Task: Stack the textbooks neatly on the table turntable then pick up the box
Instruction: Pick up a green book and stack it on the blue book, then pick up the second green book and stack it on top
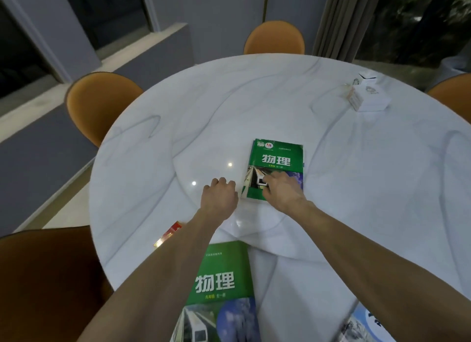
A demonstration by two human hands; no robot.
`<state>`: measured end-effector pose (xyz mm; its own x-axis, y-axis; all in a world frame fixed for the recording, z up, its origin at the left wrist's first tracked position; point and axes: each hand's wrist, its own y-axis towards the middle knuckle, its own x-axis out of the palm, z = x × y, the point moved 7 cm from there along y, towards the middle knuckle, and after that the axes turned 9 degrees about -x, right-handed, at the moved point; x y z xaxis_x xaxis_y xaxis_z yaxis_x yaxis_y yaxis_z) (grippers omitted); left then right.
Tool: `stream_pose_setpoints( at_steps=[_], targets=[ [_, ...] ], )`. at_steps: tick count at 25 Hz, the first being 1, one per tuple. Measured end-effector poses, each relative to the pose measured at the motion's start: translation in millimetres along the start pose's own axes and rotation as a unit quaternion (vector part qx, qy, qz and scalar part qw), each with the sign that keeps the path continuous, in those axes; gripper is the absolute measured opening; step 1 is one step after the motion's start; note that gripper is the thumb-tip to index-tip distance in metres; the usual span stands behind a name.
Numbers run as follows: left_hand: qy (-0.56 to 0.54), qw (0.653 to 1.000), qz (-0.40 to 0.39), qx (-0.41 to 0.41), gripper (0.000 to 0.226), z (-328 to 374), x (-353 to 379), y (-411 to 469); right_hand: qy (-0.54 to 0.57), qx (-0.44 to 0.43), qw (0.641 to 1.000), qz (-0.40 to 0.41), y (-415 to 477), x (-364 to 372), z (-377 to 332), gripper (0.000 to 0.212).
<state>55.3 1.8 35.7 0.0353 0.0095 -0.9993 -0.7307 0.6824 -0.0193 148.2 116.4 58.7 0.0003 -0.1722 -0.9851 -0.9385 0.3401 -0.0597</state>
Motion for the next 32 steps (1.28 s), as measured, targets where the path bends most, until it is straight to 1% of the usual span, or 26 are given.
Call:
stream_pose_setpoints(
  at_steps=[4, 9, 13, 16, 18, 20, 23, 25, 27, 29, 31, 32],
  targets=[
    [-0.008, 0.998, -0.013, -0.064, 0.031, -38.8, 3.7, -48.3, -0.033, -0.068, 0.997, -0.019, -10.6, 15.1, -49.5, 0.036],
    [-0.033, 0.987, -0.037, -0.156, 0.03, -79.6, 19.4, -110.8, -0.002, -0.143, 0.988, -0.063, -27.0, 48.1, -102.3, 0.037],
    [-0.077, 0.968, -0.062, -0.233, 0.032, -107.7, 38.1, -158.2, 0.041, -0.141, 0.986, -0.084, -49.0, 76.7, -119.0, 0.036],
    [-0.107, 0.952, -0.089, -0.274, 0.032, -114.9, 59.2, -187.1, 0.018, -0.129, 0.985, -0.11, -79.5, 108.7, -120.2, 0.032],
    [-0.145, 0.937, -0.111, -0.299, 0.029, -111.0, 75.5, -205.0, 0.005, -0.104, 0.987, -0.119, -100.6, 125.9, -115.1, 0.031],
    [-0.184, 0.92, -0.128, -0.323, 0.029, -105.2, 90.6, -220.7, 0.017, -0.068, 0.99, -0.118, -119.7, 137.2, -108.1, 0.031],
    [-0.22, 0.897, -0.137, -0.358, 0.033, -99.7, 105.3, -236.6, 0.078, 0.008, 0.992, -0.103, -148.7, 148.9, -96.9, 0.033],
    [-0.241, 0.88, -0.132, -0.387, 0.037, -102.6, 109.1, -243.0, 0.132, 0.053, 0.985, -0.102, -163.5, 157.6, -97.0, 0.035],
    [-0.265, 0.859, -0.129, -0.418, 0.039, -106.1, 112.9, -245.3, 0.199, 0.117, 0.968, -0.099, -173.9, 166.7, -95.8, 0.034],
    [-0.286, 0.835, -0.141, -0.449, 0.04, -112.8, 118.3, -247.3, 0.258, 0.191, 0.943, -0.093, -178.7, 173.3, -93.5, 0.031],
    [-0.308, 0.814, -0.155, -0.467, 0.035, -117.4, 123.5, -248.9, 0.292, 0.252, 0.919, -0.08, -181.9, 176.6, -87.9, 0.027],
    [-0.326, 0.804, -0.154, -0.473, 0.032, -119.1, 125.8, -250.3, 0.304, 0.269, 0.91, -0.078, -183.1, 177.6, -85.3, 0.026]
  ],
)
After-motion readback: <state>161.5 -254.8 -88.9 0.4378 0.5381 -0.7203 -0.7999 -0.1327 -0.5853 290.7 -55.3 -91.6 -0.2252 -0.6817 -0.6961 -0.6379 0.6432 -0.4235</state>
